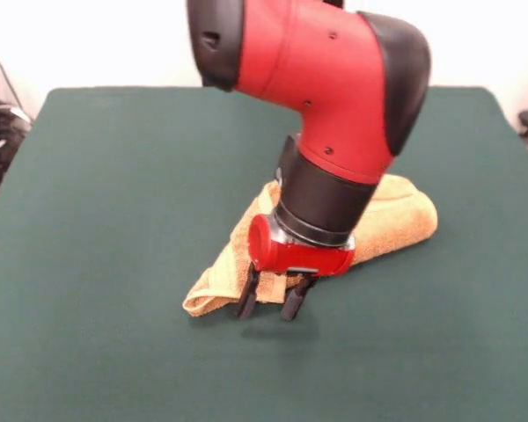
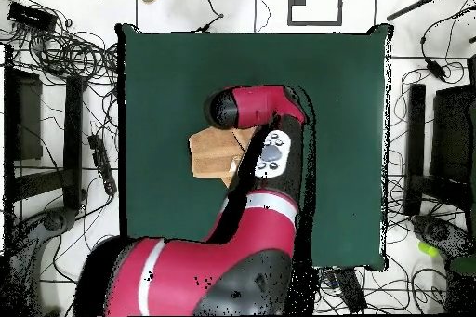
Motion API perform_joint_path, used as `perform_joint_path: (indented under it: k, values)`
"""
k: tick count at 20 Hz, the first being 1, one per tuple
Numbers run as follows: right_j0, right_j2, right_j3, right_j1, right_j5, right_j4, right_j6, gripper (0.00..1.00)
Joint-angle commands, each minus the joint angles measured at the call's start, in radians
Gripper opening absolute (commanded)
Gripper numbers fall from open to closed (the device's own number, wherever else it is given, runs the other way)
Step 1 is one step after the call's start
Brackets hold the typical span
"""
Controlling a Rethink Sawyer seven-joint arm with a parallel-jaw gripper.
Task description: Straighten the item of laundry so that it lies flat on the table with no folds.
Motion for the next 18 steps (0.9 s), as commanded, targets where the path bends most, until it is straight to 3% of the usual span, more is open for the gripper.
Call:
perform_joint_path:
  k: [1,18]
  values:
    - [0.072,-0.064,-0.127,0.145,0.172,0.047,0.317,1.0]
    - [0.128,-0.247,-0.386,0.31,0.39,0.048,0.366,1.0]
